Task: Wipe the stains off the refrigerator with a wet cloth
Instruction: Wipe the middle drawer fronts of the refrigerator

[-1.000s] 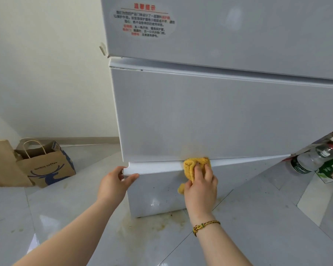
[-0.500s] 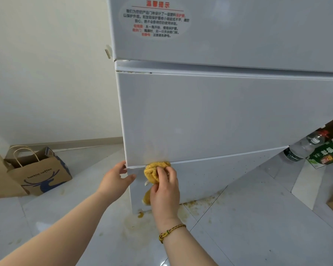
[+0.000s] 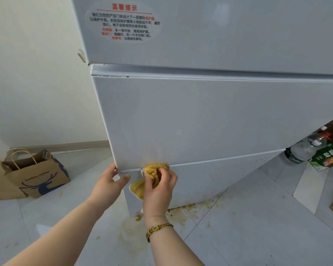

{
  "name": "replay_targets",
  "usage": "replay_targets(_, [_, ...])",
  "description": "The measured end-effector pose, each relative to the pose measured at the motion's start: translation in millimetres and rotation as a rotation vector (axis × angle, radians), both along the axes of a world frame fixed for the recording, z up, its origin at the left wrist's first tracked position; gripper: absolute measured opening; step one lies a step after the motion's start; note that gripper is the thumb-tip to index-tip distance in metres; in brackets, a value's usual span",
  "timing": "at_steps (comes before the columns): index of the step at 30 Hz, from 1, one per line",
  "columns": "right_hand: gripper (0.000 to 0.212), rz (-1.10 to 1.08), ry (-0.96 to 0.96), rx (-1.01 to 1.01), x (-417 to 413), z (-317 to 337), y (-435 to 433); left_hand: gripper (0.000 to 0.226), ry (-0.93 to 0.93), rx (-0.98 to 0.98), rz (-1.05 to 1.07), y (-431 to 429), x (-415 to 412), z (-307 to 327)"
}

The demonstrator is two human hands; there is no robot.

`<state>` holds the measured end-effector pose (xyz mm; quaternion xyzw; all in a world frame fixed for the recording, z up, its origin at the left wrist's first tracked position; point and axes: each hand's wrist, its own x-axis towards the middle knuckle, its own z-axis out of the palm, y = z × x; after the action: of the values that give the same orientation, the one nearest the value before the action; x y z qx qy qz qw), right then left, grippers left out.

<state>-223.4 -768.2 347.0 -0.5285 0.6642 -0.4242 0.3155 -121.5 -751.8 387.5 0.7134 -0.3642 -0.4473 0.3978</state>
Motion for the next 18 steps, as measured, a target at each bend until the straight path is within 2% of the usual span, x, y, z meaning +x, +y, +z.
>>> replay_targets(3, [0.013, -0.05, -0.093, 0.077, 0, 4, -5, 0.029, 0.007, 0.006, -0.022, 2, 2, 3])
replay_targets(7, [0.01, -0.104, -0.126, 0.081, -9, 13, -11, 0.031, -0.02, 0.0, -0.025, 2, 3, 1])
replay_targets(13, [0.02, -0.274, -0.149, 0.087, -61, 25, -37, 0.057, -0.322, -0.147, 0.103, -1, -14, 1])
replay_targets(15, [0.021, -0.331, -0.131, 0.088, -88, 28, -51, 0.065, -0.352, -0.146, 0.146, -2, -20, 2])
replay_targets(18, [0.023, -0.379, -0.088, 0.095, -132, 31, -73, 0.067, -0.339, -0.154, 0.237, -6, -33, 2])
